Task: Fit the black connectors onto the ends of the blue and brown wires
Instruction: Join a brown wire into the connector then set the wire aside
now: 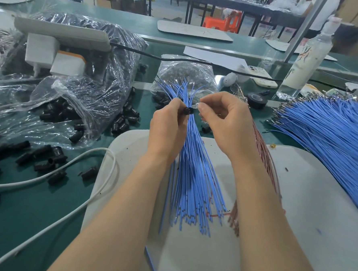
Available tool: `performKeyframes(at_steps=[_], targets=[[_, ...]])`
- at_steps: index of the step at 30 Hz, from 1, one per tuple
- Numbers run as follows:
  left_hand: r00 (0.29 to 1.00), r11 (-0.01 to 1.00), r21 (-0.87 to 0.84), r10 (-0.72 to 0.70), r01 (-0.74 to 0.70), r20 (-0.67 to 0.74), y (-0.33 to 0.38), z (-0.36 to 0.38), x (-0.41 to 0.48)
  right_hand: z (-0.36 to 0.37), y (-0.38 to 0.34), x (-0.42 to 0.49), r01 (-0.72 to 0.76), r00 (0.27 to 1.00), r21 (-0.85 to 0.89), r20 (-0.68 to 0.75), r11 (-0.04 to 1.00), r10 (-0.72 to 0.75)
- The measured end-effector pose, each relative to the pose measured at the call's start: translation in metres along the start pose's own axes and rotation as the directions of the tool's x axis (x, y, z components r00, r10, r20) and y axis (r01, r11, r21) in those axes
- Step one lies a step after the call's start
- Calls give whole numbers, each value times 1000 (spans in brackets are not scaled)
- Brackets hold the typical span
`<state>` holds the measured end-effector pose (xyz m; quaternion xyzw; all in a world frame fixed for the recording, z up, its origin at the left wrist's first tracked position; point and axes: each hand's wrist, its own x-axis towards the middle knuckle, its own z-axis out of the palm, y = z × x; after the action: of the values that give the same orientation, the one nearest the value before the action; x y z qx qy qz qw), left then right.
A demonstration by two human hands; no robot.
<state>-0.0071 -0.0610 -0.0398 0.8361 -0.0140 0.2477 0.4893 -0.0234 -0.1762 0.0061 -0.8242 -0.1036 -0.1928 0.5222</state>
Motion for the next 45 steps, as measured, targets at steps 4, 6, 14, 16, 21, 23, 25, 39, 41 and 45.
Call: performKeyframes(at_steps=[4,6,14,16,21,23,25,39,41,45], targets=[[1000,1000,-9,10,-10,-3,0,-1,-1,1,1,0,27,999,-43,25,999,-26],[1000,1000,0,25,-25,-3,0,-2,-1,1,3,0,50,999,-90,16,995,-49],[998,995,85,58,-58,6,3,-3,-2,8,2,-1,106,992,-261,-42,959,-121],[998,990,125,63,-64,6,2,-2,-1,9,3,0,90,992,-272,-58,958,-110],[984,992,49,107,-115,141,-1,0,-2,2,14,5,-16,996,-257,-90,966,-7],[971,990,-18,140,-139,194,-1,0,-2,-5,23,8,-83,995,-240,-72,967,67],[963,985,-28,173,-171,207,-2,0,-1,-12,29,10,-155,988,-165,-2,974,157],[958,983,36,166,-179,235,-2,1,0,-10,39,8,-296,955,154,77,943,287],[957,986,75,122,-146,262,-1,2,-1,-5,39,8,-280,960,96,53,955,276],[961,987,116,73,-108,268,2,1,-2,-1,36,8,-235,972,45,-3,971,235]])
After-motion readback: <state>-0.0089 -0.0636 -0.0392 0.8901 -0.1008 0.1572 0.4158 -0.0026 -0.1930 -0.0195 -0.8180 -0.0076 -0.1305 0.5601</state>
